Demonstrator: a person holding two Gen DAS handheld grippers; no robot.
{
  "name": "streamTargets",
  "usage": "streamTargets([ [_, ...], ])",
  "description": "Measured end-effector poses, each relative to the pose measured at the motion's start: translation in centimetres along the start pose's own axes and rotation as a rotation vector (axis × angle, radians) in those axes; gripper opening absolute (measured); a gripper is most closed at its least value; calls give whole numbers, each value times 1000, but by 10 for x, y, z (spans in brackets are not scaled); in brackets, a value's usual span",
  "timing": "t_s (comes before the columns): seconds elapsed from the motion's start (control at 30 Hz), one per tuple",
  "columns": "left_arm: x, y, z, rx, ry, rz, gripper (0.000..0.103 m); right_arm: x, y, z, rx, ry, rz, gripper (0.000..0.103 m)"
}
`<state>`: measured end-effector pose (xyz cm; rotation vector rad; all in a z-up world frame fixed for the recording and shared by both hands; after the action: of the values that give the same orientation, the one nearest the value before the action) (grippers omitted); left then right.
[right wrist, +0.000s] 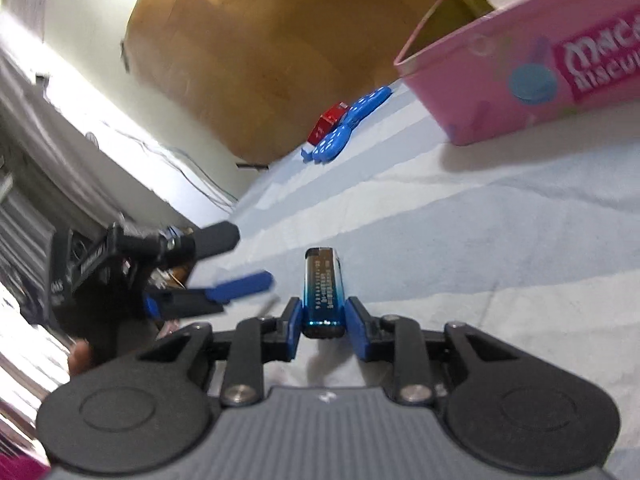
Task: Organize rigid objects
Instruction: 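Carry the lighter into the tin and open the right gripper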
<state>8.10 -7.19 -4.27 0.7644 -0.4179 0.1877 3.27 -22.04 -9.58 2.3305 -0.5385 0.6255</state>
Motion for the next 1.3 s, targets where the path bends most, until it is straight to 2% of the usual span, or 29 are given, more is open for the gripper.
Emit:
streamTargets([
  [0.1,-6,-18,11,-39,22,-50,88,-1,0,-2,-2,18,7,25],
  [0.17,-8,-30,14,-42,27,-76,64,-2,0,-2,-3,26,8,25],
  [0.2,-10,-36,15,-33,25,-92,45,-2,0,-2,-1,24,11,25],
  [0.23,-10,-41,17,-25,19,-100,31,-2,0,-3,-2,21,17,25],
  [0.3,-5,-45,24,-31,-1,-100,22,1,4,-3,-14,35,46,25],
  [0.5,41,-49,84,-87,-155,-42,22,36,43,-22,-161,213,247,25],
  [0.6,67,-63,120,-84,-252,-16,22,62,62,-27,-287,299,351,25],
  [0.67,83,-80,137,-71,-297,-19,22,79,71,-23,-370,326,389,25],
  [0.77,98,-107,148,-53,-325,-41,22,103,78,-9,-450,321,392,25],
  [0.9,108,-135,145,-13,-312,-78,25,127,77,23,-459,248,317,25],
  [0.97,114,-148,144,21,-308,-79,31,136,75,40,-490,225,288,25],
  [1.03,123,-160,142,84,-314,-61,51,149,72,58,-582,201,278,25],
  [1.1,132,-167,139,160,-321,-29,55,164,70,75,-694,190,279,29],
  [1.13,134,-166,139,172,-322,-24,55,168,70,79,-703,169,272,29],
  [1.23,133,-153,139,134,-321,-15,59,163,80,74,-632,147,309,35],
  [1.3,129,-142,140,157,-350,5,60,152,85,66,-644,170,343,35],
])
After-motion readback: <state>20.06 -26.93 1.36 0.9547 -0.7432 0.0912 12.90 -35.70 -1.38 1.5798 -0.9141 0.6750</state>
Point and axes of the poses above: each gripper's, at about its wrist camera, not at the fingertips, and y roughly against the way its jaws point, z to its right, x to its top, the point moved 9 cm from there along -y, roughly the way its jaws point, and after that the axes turned 10 degrees about -z, right-handed, at the moved point
